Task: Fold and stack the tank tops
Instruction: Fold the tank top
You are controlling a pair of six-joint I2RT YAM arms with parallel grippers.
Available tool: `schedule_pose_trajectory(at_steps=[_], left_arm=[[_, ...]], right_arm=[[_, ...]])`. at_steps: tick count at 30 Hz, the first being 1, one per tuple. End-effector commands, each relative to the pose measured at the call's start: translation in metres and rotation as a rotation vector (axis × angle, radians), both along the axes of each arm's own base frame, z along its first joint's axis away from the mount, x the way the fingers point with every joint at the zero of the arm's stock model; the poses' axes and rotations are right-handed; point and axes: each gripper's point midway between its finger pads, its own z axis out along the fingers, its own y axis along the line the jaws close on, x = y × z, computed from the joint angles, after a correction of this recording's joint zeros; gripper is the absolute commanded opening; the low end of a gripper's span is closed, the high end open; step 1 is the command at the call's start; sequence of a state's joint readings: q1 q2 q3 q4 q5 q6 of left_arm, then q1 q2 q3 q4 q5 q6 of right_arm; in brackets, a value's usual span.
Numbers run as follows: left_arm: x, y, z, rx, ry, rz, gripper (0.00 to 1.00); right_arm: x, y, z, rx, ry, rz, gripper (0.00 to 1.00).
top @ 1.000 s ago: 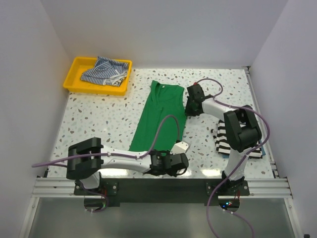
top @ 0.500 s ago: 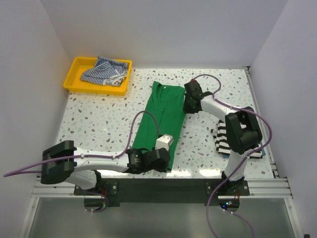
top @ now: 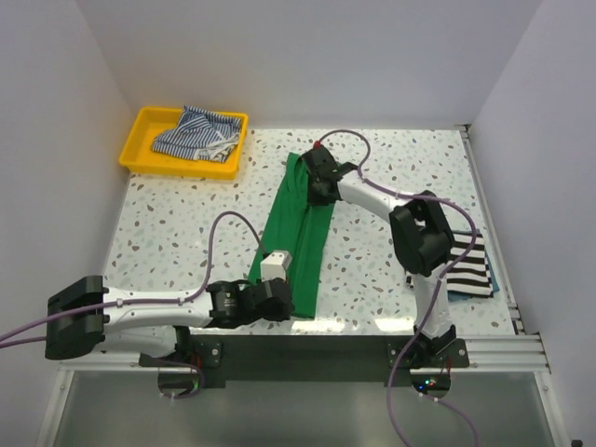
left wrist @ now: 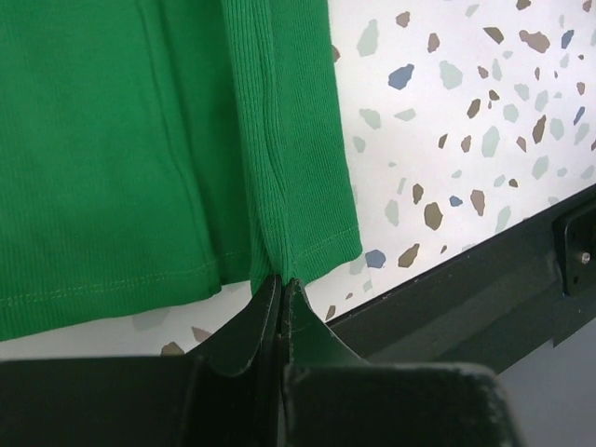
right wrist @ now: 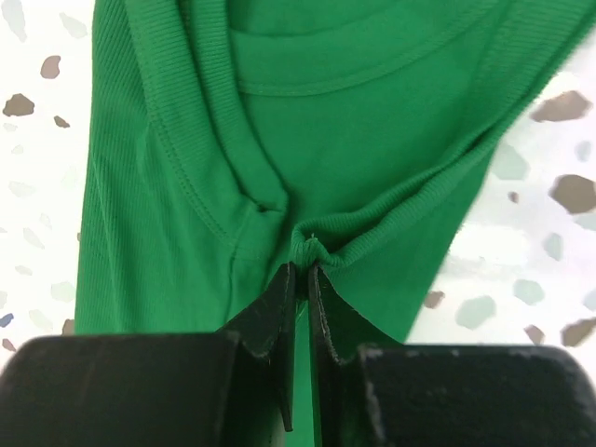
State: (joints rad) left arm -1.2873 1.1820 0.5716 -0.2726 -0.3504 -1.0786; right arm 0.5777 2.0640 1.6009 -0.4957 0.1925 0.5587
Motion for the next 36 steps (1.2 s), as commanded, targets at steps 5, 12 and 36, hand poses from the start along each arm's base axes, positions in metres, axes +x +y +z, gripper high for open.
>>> schedule_pose_trajectory(at_steps=[5, 12, 36], left_arm=[[0.002, 0.035, -0.013, 0.063, 0.031, 0.109, 0.00], [0.001, 0.049, -0.024, 0.094, 0.050, 0.139, 0.00], [0.004, 0.063, -0.026, 0.128, 0.058, 0.187, 0.06]], right_arm=[[0.012, 0.025, -0.002, -0.021, -0.018, -0.007, 0.00], [0.013, 0.030, 0.002, -0.029, -0.039, -0.017, 0.00], [0.014, 0.041, 0.002, 0.035, -0.090, -0.008, 0.20]])
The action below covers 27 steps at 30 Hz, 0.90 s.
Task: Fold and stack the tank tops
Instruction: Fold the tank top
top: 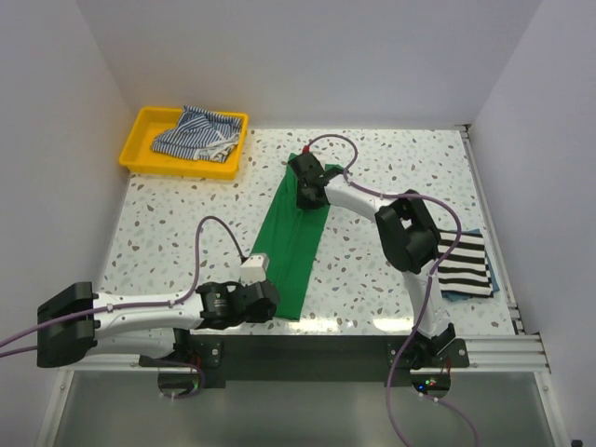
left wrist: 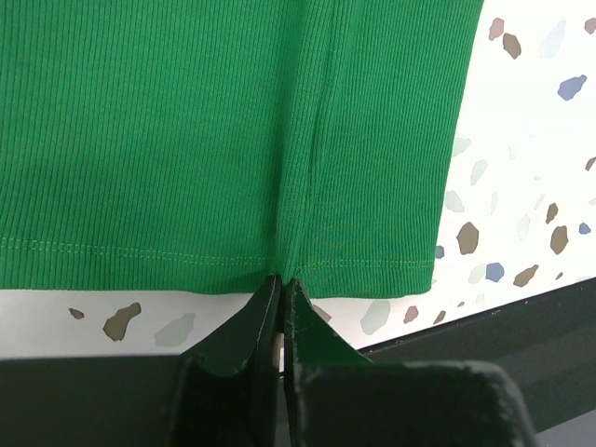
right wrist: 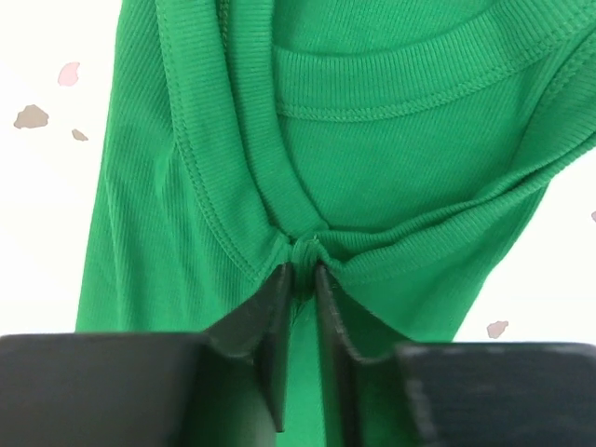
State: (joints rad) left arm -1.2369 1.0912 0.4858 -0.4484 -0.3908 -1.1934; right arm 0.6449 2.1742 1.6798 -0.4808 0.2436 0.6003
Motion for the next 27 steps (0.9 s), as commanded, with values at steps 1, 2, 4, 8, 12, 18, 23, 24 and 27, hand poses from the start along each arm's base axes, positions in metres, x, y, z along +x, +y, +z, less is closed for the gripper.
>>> schedule_pose_trajectory(at_steps=[1, 2, 4, 8, 12, 18, 23, 24, 27], left_arm=[[0.004, 0.004, 0.003, 0.014, -0.012, 0.027, 0.08], [0.004, 0.004, 0.005, 0.011, -0.017, 0.026, 0.10], [0.005, 0.004, 0.008, 0.007, -0.022, 0.030, 0.18], [0.009, 0.004, 0.017, 0.014, -0.040, 0.034, 0.25], [0.013, 0.000, 0.033, 0.008, -0.065, 0.023, 0.26], [0.025, -0.009, 0.072, -0.013, -0.134, 0.015, 0.29], [0.043, -0.029, 0.093, -0.046, -0.181, 0.000, 0.30], [0.046, -0.033, 0.090, -0.030, -0.186, -0.023, 0.30], [0.061, -0.050, 0.085, -0.041, -0.203, -0.035, 0.30]], right_arm=[[0.015, 0.010, 0.028, 0.070, -0.096, -0.007, 0.22], [0.016, 0.013, 0.032, 0.080, -0.105, 0.002, 0.27], [0.016, 0.014, 0.033, 0.082, -0.106, 0.010, 0.32], [0.016, 0.015, 0.033, 0.078, -0.108, 0.015, 0.34], [0.010, 0.017, 0.022, 0.069, -0.088, 0.028, 0.34], [0.001, 0.019, -0.004, 0.032, -0.045, 0.031, 0.34], [-0.008, 0.019, -0.024, 0.000, -0.013, 0.029, 0.34], [-0.009, 0.020, -0.025, -0.001, -0.012, 0.034, 0.34], [-0.007, 0.021, -0.020, 0.000, -0.019, 0.038, 0.35]])
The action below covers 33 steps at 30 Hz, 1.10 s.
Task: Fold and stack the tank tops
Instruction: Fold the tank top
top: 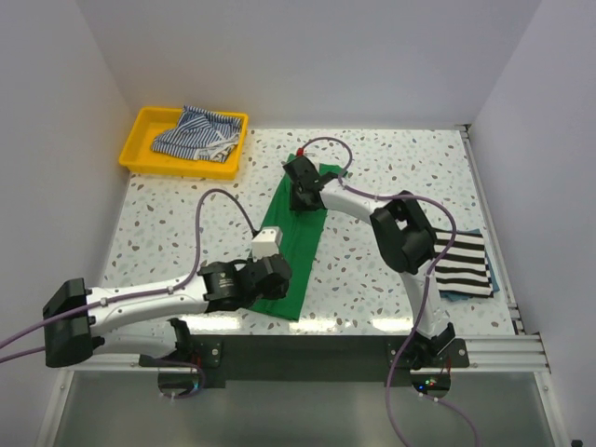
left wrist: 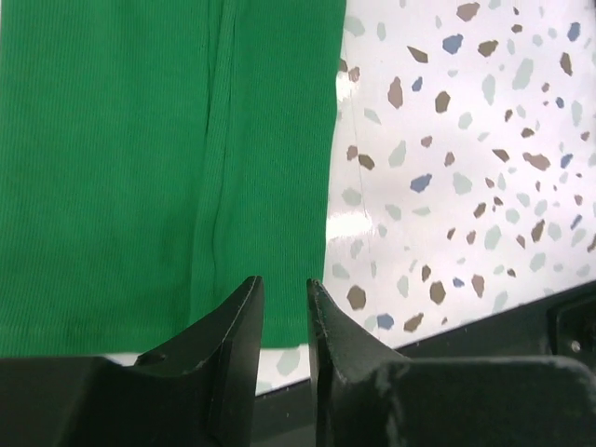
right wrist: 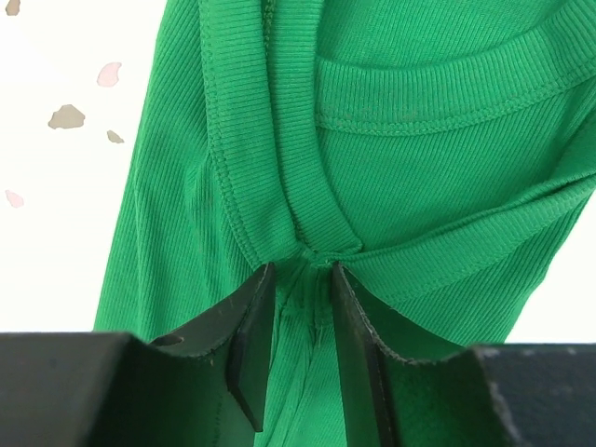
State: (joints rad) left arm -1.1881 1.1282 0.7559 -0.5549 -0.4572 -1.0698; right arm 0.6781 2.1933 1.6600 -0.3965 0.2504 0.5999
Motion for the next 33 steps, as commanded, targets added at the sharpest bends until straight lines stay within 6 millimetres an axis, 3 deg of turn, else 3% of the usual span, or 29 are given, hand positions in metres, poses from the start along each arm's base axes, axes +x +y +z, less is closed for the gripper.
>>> schedule_pose_trajectory(at_steps=[1, 9, 11, 12, 14, 15, 17, 21, 24, 30, 33], left_arm=[[0.027, -0.020, 0.004, -0.005, -0.069, -0.013, 0.30], [0.043, -0.037, -0.051, 0.056, -0.057, -0.028, 0.27], [0.043, -0.037, -0.058, 0.071, -0.051, -0.033, 0.26], [0.042, -0.037, -0.064, 0.081, -0.040, -0.034, 0.25], [0.039, -0.036, -0.070, 0.088, -0.028, -0.043, 0.24], [0.038, -0.035, -0.074, 0.095, -0.018, -0.045, 0.23], [0.033, -0.033, -0.081, 0.102, 0.000, -0.057, 0.21], [0.025, -0.028, -0.092, 0.110, 0.032, -0.074, 0.18], [0.020, -0.025, -0.098, 0.116, 0.052, -0.092, 0.16], [0.012, -0.021, -0.104, 0.117, 0.077, -0.115, 0.16], [0.008, -0.019, -0.108, 0.121, 0.092, -0.123, 0.16]], right_arm=[[-0.007, 0.000, -0.010, -0.031, 0.021, 0.009, 0.35], [0.019, -0.007, 0.046, -0.013, -0.074, -0.002, 0.55], [0.030, -0.020, 0.063, 0.004, -0.101, -0.031, 0.61], [0.038, -0.036, 0.067, 0.008, -0.105, -0.063, 0.62], [0.046, -0.055, 0.080, 0.035, -0.119, -0.106, 0.62], [0.054, -0.079, 0.080, 0.036, -0.114, -0.156, 0.62], [0.061, -0.096, 0.087, 0.084, -0.116, -0.190, 0.61], [0.077, -0.138, 0.080, 0.114, -0.111, -0.271, 0.57], [0.087, -0.149, 0.071, 0.144, -0.099, -0.299, 0.50], [0.108, -0.154, 0.050, 0.255, -0.093, -0.339, 0.48], [0.115, -0.147, 0.039, 0.314, -0.088, -0.347, 0.47]])
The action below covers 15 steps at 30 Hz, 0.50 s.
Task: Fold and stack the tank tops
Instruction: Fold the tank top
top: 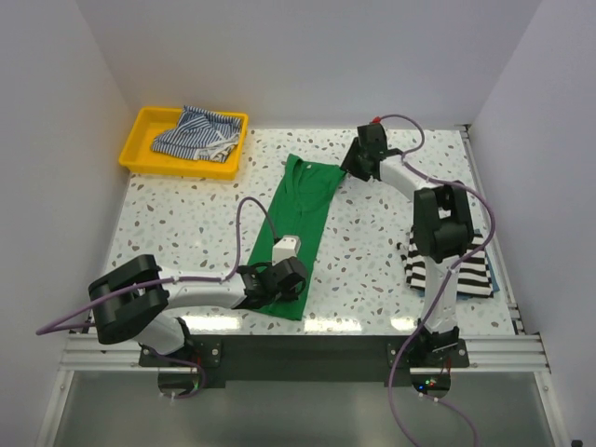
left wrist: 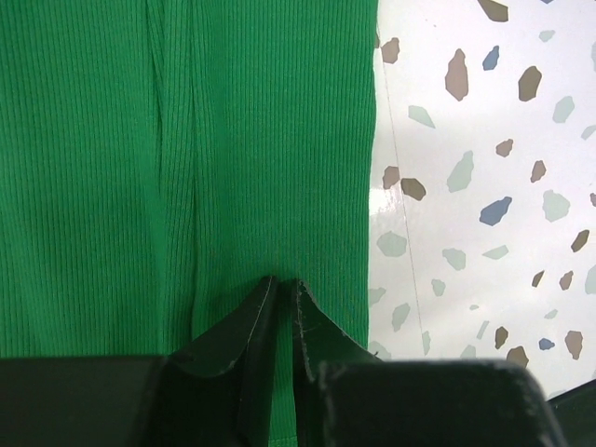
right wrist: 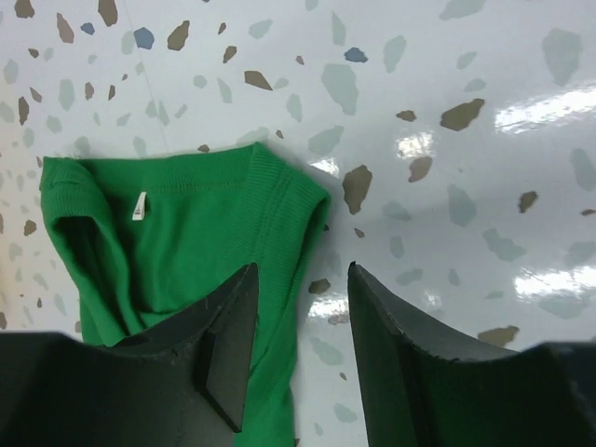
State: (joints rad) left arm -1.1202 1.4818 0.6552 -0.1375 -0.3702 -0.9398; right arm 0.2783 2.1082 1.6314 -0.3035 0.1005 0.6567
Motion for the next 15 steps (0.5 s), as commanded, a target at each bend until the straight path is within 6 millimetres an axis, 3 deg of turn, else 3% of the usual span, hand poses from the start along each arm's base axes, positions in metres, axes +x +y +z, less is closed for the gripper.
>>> schedule_pose_trajectory(at_steps=[1, 8, 15], left_arm=[[-0.016, 0.012, -0.018, 0.044, 0.060, -0.046, 0.16], [-0.019, 0.014, -0.022, 0.050, 0.075, -0.057, 0.16], [-0.021, 0.015, -0.023, 0.057, 0.081, -0.071, 0.16]], right_arm=[[0.016, 0.014, -0.009, 0.117, -0.035, -0.006, 0.46], [0.021, 0.016, -0.032, 0.154, -0.028, -0.046, 0.45], [0.022, 0.018, -0.043, 0.183, -0.035, -0.079, 0.41]])
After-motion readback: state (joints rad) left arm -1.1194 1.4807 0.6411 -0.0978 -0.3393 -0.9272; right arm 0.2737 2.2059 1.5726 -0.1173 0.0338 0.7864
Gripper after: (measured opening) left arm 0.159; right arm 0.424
